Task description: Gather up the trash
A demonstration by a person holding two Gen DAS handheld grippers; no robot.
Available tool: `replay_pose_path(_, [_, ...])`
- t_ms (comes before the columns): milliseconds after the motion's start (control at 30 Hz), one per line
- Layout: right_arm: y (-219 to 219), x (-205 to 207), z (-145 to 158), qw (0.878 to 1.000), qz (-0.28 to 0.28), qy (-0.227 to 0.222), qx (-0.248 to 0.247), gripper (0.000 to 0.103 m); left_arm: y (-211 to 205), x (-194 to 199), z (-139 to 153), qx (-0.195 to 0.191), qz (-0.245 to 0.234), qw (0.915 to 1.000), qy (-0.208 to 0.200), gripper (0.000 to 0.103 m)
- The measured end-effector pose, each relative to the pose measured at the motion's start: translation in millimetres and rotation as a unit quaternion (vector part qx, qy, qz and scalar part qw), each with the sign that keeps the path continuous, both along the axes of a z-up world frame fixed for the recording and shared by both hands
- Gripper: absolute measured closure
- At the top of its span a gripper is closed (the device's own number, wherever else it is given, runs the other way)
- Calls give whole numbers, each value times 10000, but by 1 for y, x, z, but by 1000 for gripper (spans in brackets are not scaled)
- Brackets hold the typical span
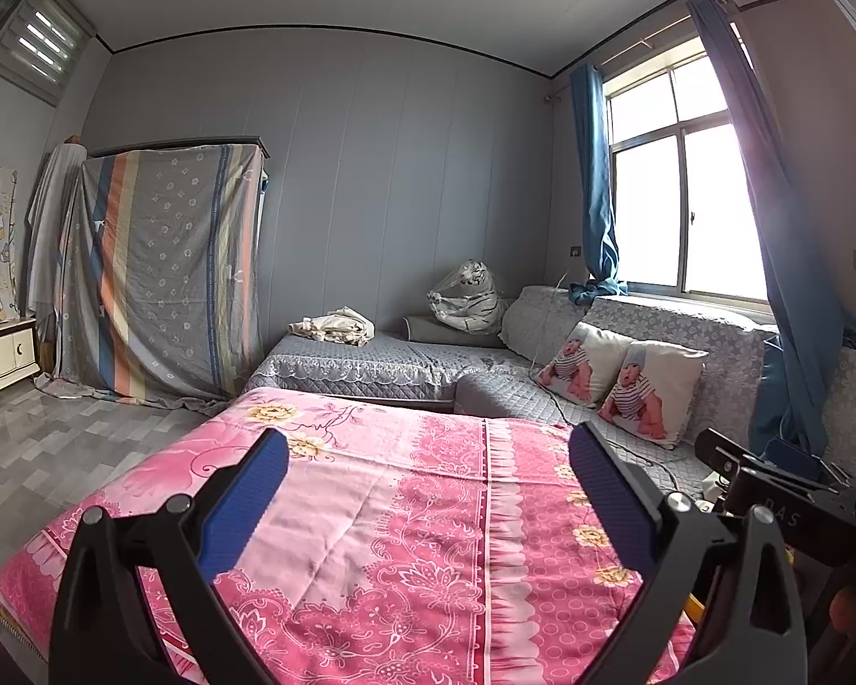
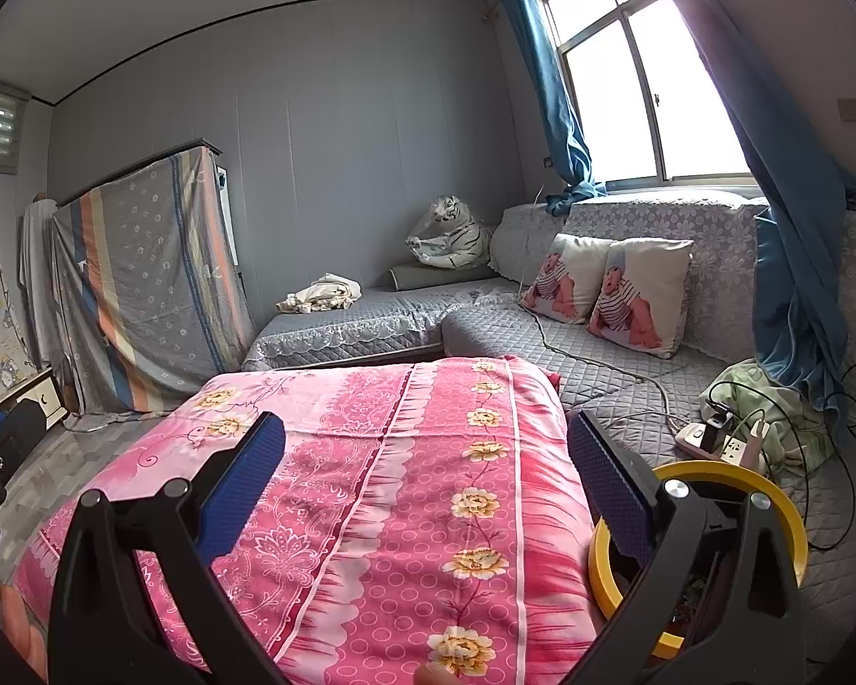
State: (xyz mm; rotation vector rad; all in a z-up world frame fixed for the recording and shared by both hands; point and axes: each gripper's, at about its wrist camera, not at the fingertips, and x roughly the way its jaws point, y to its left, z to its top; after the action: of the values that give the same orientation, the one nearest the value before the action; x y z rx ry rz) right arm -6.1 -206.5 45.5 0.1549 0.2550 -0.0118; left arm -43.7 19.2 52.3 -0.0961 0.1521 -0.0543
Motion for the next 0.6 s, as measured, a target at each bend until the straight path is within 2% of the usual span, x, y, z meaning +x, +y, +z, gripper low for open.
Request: replay_pose_path(600, [-1, 0, -2, 10000, -8, 4, -1, 8, -1, 9, -3, -16, -90, 9999, 108, 8])
